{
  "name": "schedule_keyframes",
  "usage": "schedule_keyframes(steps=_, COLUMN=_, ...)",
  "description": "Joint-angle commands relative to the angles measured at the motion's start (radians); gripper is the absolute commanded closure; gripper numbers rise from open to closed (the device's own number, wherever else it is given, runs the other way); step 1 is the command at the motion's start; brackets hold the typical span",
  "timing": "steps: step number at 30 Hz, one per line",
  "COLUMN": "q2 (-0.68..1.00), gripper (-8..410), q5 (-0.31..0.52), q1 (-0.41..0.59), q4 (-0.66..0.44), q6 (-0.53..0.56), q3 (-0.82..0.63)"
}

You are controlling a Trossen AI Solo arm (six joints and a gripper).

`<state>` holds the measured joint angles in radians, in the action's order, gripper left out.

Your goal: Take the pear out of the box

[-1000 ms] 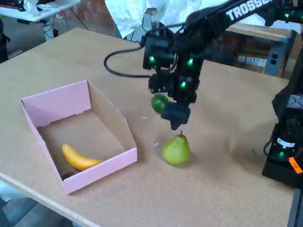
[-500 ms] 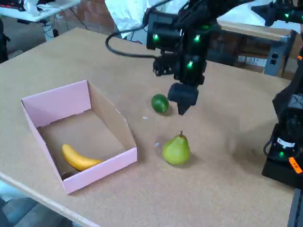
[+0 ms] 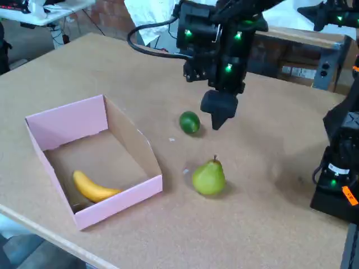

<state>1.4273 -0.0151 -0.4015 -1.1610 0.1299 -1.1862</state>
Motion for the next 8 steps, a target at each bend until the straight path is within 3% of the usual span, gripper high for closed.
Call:
schedule_keyframes(steps=1, q2=0.000, gripper=130, q5=-0.003, q1=0.000, q4=0.001, q6=0.000, q3=0.000)
schedule_keyframes(steps=8, q2=0.000, gripper=130, q5=-0.003, q1=0.000, q4=0.006, q6=0.000, q3=0.000)
